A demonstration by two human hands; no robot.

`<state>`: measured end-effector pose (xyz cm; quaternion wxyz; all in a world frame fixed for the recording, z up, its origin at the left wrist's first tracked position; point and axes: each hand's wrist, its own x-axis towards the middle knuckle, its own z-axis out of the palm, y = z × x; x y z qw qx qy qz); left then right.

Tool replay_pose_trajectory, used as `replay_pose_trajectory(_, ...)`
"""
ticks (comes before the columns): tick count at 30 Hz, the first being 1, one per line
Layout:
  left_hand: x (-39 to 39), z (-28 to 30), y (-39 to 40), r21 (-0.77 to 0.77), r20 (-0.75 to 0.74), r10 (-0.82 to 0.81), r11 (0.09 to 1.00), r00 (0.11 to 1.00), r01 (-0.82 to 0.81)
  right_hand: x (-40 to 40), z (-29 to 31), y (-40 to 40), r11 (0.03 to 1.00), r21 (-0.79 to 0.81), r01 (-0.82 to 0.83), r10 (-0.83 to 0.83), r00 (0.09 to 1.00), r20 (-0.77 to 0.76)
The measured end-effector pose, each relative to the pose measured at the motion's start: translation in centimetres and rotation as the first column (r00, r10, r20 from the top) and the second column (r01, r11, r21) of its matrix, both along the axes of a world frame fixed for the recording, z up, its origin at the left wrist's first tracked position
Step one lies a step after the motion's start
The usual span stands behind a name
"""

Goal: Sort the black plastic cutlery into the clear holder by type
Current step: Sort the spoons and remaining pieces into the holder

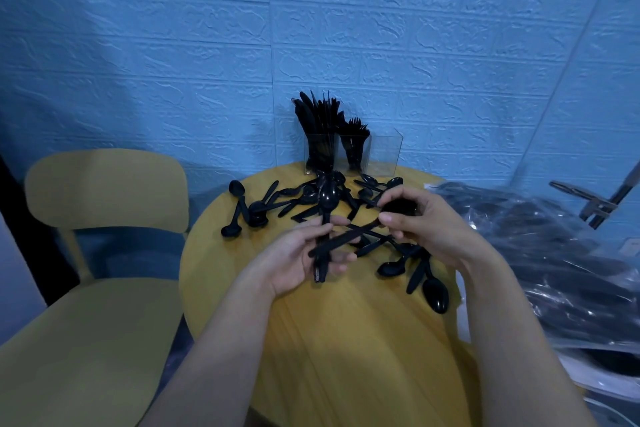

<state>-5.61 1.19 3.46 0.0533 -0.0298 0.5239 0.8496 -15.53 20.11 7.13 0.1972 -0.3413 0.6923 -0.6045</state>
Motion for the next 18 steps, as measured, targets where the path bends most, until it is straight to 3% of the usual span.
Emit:
replay_pose_trajectory(5,0.0,-0.3,0.8,-0.189,0.065,-0.164,0.967,0.984,0.173,-0.5,-0.8,-0.8,0.953,0.274,0.133,-0.046,0.952,-0.302)
replay_pose_trajectory(13,-0.8,-0.8,1.3,-0.209,0.076,-0.112,0.970,0.991,0.125,-0.2,-2.3,-3.0,0.855,0.218,0.471,-0.318,0.807,-0.498)
replay_pose_trajectory(15,-0.9,-1.0,1.1,-0.191,0.060,-0.048,0.980,0.997,0.059,-0.6,-3.1,-2.9,0.739,0.353,0.574,-0.319,0.759,-0.568)
replay_pose_trajectory(18,-1.1,-1.3,0.6,-0.122,0.054,0.055,0.991,0.997,-0.048,-0.9,-4.3,-2.6,0.467,0.688,0.556,-0.182,0.822,-0.540)
